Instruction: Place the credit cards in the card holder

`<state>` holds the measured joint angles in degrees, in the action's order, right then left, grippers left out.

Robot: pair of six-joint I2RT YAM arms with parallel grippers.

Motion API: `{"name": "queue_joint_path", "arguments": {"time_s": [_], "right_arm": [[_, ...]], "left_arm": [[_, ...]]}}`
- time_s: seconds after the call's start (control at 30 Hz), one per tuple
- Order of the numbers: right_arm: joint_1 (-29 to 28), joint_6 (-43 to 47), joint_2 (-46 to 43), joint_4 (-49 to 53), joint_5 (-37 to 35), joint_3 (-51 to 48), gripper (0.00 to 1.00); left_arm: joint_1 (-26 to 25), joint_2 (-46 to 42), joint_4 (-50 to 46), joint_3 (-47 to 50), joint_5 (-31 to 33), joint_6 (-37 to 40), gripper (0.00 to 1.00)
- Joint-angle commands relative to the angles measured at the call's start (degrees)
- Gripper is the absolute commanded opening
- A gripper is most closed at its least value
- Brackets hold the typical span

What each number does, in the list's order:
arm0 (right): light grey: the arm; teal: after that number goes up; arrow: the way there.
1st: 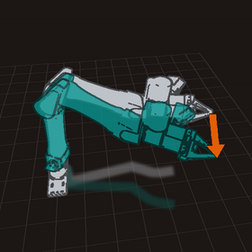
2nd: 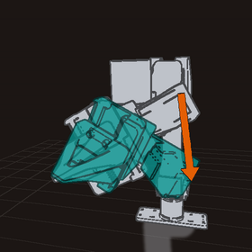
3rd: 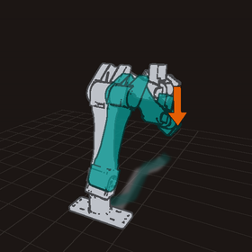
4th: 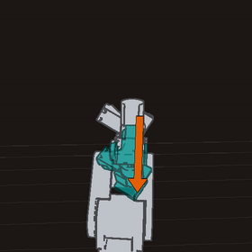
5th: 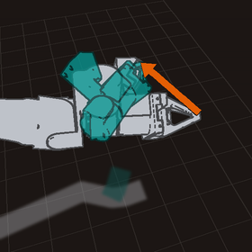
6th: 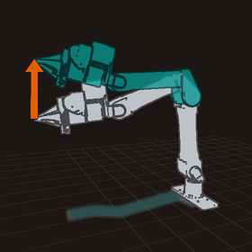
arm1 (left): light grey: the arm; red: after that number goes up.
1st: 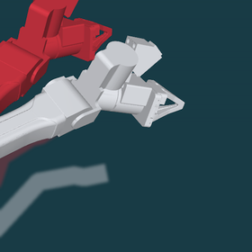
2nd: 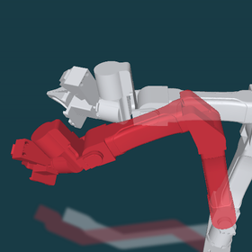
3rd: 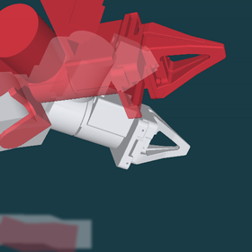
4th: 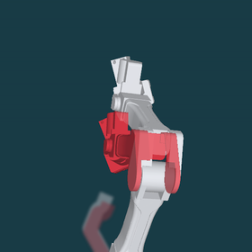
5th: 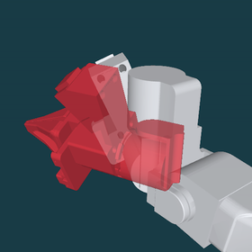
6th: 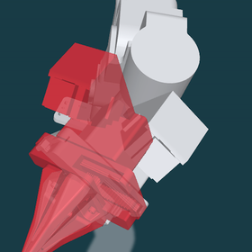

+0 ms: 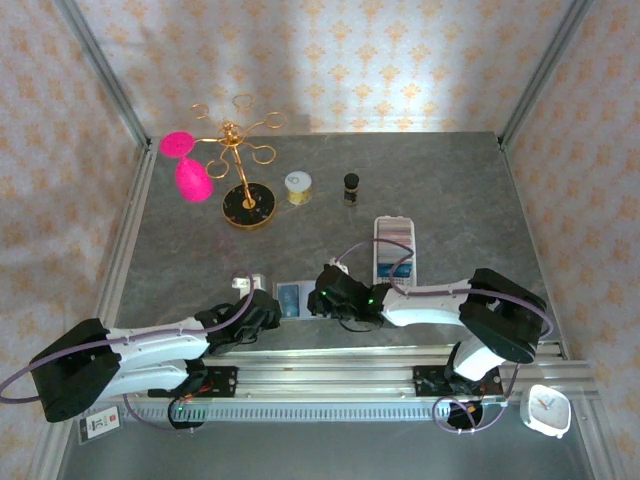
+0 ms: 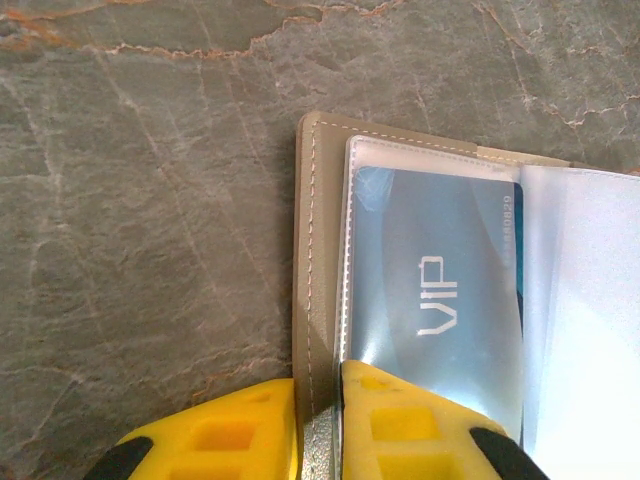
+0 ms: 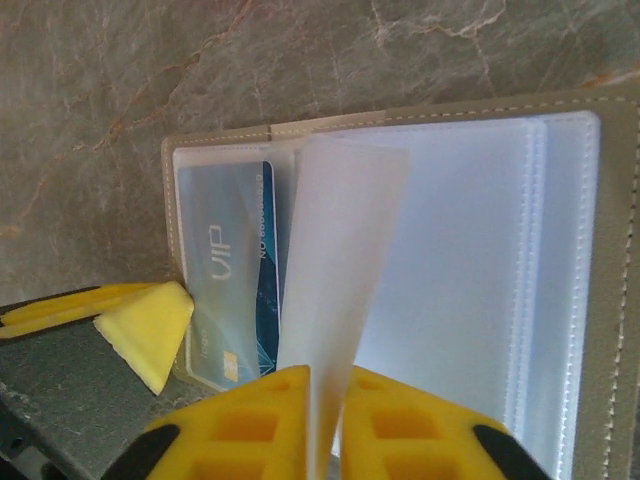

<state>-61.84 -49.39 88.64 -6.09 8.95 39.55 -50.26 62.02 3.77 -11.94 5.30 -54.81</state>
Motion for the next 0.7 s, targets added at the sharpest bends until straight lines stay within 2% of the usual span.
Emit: {"name": "queue_joint_path", "arguments": {"time_s": [0.0, 0.07, 0.2, 0.43, 0.5, 0.57, 0.67], "right_arm": [[-0.4, -0.5, -1.5, 0.4, -2.8, 1.3, 0.05], [-0.4, -0.6, -2.5, 1.1, -3.4, 1.0, 0.0], [-0.4, -0.6, -4.8, 2.7, -3.9, 0.2, 0.0], [-0.8, -0.7, -5.5, 2.3, -3.2, -0.5, 0.01], [-0.9, -0.6, -4.3, 0.9, -2.1, -0.3, 0.06], [-0.9, -0.5, -2.9, -0.2, -1.2, 0.3, 0.15], [-0.9, -0.1, -0.9, -1.3, 0.1, 1.8, 0.21]], "left_arm": [[0.0, 2.9, -2.5, 1.8, -4.8, 1.3, 0.16], [0.0, 2.9, -2.3, 1.8, -5.4, 1.5, 0.17], [-0.2, 2.9, -2.4, 1.5, -6.4, 2.1, 0.18], [-0.6, 1.5, -1.5, 1.3, -8.1, 2.3, 0.25], [-0.6, 1.0, -1.4, 1.3, -8.5, 2.3, 0.27], [-0.6, 0.2, -1.6, 1.2, -8.5, 2.1, 0.27], [-0.6, -1.4, -2.2, 1.4, -7.9, 1.7, 0.27]]}}
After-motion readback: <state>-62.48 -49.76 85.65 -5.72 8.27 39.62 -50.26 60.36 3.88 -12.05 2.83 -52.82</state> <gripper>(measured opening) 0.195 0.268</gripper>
